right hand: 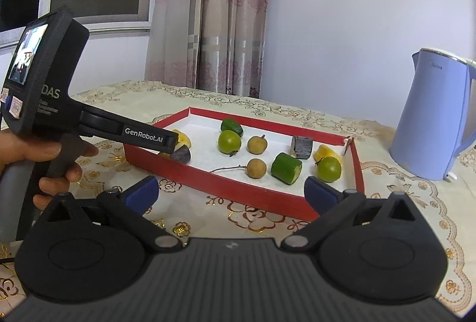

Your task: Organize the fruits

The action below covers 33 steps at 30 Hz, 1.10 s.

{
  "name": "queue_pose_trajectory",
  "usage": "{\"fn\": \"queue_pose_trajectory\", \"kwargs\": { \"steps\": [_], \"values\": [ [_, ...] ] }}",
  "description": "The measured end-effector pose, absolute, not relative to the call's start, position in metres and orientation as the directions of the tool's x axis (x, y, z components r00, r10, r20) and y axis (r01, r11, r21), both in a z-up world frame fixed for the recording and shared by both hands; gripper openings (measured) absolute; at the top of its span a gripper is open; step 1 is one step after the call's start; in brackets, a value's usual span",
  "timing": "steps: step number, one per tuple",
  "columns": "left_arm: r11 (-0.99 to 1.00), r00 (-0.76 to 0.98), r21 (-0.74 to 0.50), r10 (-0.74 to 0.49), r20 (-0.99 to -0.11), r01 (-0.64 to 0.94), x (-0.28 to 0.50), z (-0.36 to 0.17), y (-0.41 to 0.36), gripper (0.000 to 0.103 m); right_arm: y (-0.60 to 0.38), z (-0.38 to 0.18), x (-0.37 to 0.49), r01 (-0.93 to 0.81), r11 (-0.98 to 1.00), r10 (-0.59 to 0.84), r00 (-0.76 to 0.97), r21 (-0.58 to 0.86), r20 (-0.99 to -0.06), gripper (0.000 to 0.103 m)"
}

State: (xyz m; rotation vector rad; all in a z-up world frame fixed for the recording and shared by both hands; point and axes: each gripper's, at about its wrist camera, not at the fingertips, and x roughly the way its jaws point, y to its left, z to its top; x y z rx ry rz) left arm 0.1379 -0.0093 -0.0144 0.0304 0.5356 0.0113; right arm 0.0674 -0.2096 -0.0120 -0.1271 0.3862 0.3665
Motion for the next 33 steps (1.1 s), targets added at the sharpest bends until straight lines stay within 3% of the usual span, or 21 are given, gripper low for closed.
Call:
{"fn": "queue_pose_trajectory", "kwargs": {
  "steps": [17, 33],
  "values": [
    [0.997, 0.855, 0.053, -0.026, -0.518, 0.063, 0.125, -0.022, -0.023, 0.103, -0.220, -0.033, 0.060, -0.327, 0.944, 0.261, 0.829, -0.049, -0.495, 0.103],
    [0.996, 0.858, 0.044, -0.050, -0.512, 0.084, 0.123, -0.021, -0.022, 0.103, -0.218, -0.038, 0.065, -0.324, 0.944, 0.246, 0.809, -0.056, -0.534, 0.103]
  ]
}}
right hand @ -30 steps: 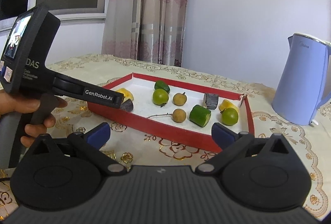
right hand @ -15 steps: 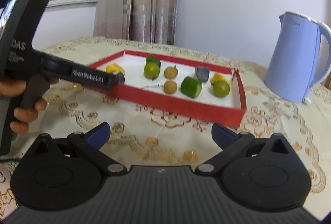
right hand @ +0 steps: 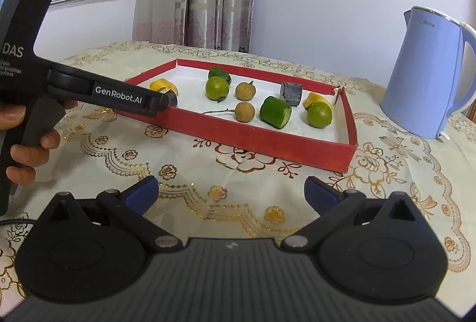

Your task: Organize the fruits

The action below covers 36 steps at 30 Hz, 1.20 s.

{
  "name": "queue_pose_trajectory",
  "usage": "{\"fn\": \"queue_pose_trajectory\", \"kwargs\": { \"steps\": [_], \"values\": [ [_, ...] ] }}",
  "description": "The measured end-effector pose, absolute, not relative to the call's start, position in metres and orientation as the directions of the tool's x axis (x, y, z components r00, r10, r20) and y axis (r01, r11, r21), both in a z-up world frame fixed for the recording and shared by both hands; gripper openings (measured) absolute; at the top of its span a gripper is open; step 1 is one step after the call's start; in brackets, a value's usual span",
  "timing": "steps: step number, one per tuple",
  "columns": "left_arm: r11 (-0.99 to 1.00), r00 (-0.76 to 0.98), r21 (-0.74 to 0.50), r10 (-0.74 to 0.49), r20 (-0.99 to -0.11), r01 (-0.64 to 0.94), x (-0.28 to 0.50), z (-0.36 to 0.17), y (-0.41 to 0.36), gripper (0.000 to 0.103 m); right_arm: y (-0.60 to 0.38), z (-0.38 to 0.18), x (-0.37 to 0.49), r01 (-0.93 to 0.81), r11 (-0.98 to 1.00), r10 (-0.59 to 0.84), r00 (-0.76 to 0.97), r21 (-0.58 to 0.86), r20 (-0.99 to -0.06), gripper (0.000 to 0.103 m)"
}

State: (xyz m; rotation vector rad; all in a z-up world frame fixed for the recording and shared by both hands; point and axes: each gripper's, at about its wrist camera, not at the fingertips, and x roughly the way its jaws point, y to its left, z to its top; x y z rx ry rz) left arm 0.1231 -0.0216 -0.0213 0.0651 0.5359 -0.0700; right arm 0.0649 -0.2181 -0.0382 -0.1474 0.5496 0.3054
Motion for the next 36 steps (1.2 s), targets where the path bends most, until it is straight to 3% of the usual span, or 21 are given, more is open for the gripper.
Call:
{"fn": "queue_pose_trajectory", "kwargs": {
  "steps": [13, 29, 36],
  "values": [
    [0.995, 0.857, 0.040, -0.054, -0.513, 0.087, 0.123, -0.020, -0.021, 0.103, -0.224, -0.030, 0.054, -0.294, 0.952, 0.209, 0.827, -0.084, -0.522, 0.103],
    [0.995, 0.856, 0.020, -0.071, -0.512, 0.095, 0.122, -0.020, -0.019, 0.103, -0.215, -0.047, 0.059, -0.315, 0.938, 0.165, 0.771, -0.143, -0.615, 0.103],
    [0.996, 0.858, 0.015, -0.071, -0.509, 0.092, 0.121, -0.020, -0.017, 0.103, -0.237, -0.050, 0.072, -0.313, 0.949, 0.253, 0.714, 0.025, -0.653, 0.103]
  ]
}}
